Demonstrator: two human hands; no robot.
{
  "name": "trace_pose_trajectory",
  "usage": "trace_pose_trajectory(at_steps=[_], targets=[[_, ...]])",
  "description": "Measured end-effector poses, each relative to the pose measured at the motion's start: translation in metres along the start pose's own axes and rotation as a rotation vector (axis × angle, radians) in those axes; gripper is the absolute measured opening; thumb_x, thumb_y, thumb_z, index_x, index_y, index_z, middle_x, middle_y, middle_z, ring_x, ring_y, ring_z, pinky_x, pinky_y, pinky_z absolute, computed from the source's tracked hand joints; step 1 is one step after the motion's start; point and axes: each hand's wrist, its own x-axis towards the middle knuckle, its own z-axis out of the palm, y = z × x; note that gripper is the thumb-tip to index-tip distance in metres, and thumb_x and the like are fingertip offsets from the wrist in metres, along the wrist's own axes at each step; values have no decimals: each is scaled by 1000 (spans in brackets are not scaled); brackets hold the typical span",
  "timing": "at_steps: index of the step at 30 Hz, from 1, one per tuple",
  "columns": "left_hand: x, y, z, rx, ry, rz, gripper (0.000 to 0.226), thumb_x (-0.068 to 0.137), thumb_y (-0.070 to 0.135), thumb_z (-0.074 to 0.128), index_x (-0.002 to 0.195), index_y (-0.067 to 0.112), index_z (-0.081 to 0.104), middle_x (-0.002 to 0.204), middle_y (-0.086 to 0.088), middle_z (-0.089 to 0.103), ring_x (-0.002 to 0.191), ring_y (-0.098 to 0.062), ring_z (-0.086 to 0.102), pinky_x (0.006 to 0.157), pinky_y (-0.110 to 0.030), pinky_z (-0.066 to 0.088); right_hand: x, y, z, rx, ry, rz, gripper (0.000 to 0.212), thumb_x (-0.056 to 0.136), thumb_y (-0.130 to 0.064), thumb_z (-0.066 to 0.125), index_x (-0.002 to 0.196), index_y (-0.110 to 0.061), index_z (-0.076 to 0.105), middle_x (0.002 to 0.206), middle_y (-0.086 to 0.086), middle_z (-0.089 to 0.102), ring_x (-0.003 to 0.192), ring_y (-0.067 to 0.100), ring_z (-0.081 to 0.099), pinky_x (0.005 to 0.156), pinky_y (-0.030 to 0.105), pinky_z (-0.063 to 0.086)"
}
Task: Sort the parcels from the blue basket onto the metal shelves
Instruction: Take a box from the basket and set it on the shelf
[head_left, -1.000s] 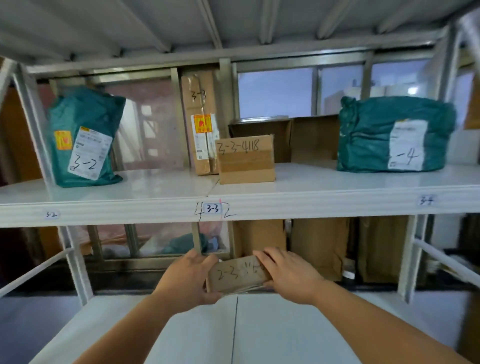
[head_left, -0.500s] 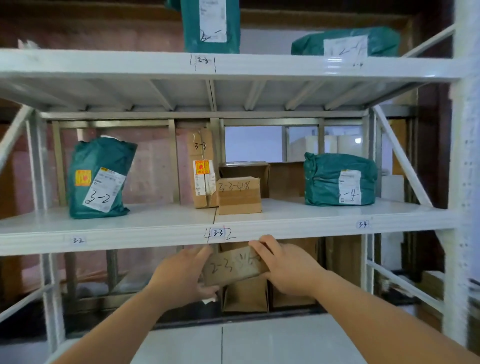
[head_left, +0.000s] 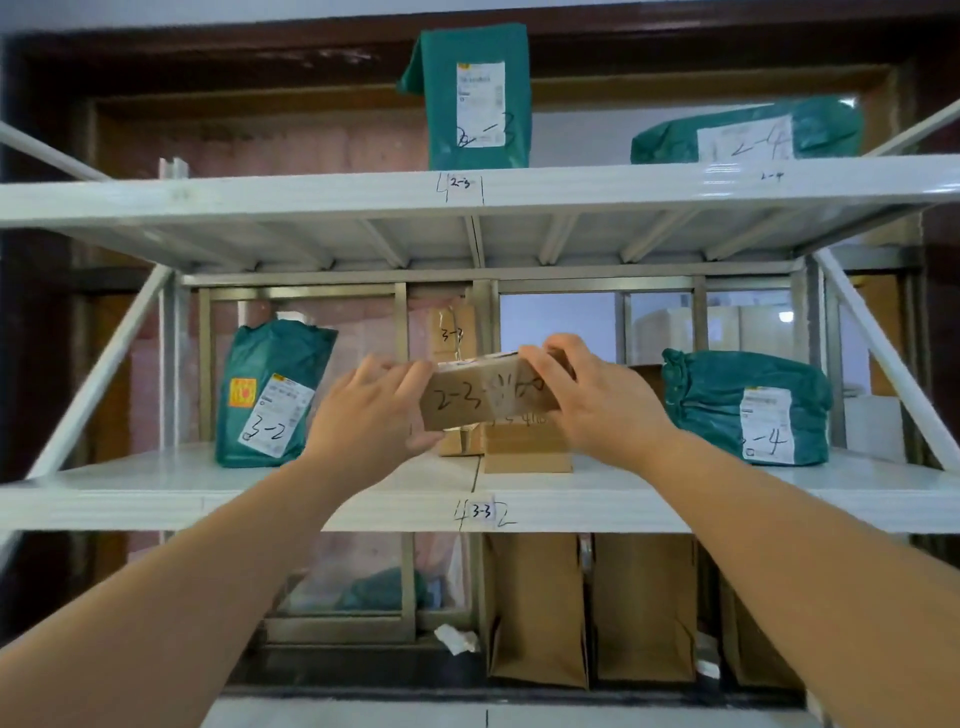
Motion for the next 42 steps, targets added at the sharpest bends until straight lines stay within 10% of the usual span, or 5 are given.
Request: trace_pose_trajectory(at_steps=[17,22,38,42], targets=[[172,18,-15,-61,453,-168,69,91,12,48,150,18,12,158,-5,-7,144,-25,13,114,-34,23,137,66,-12,237,676,310,64,88,-17,63,144,-22,34,147,14,32,124,30,41,90,42,48],[186,18,6,-30,399,-137,69,91,15,46,151,17,12,156,-1,-10,145,-25,3,116,-35,8,156,82,-12,268,689,294,66,88,-12,62,145,-23,32,149,11,26,128,28,36,89,41,49],[253,-6,25,-53,194,-166,62,93,26,48,147,30,17,157,-8,5,143,-31,16,114,-43,26,213,119,-4,183,620,214,36,96,-15,46,131,-20,36,160,9,-1,122,32,44,83,39,48],[276,-8,38,-36,245,-229,60,96,50,35,149,28,16,157,-2,16,143,-25,18,115,-48,20,231,116,15,101,477,294,48,100,-38,39,145,-30,24,159,9,-15,136,34,32,112,49,23]])
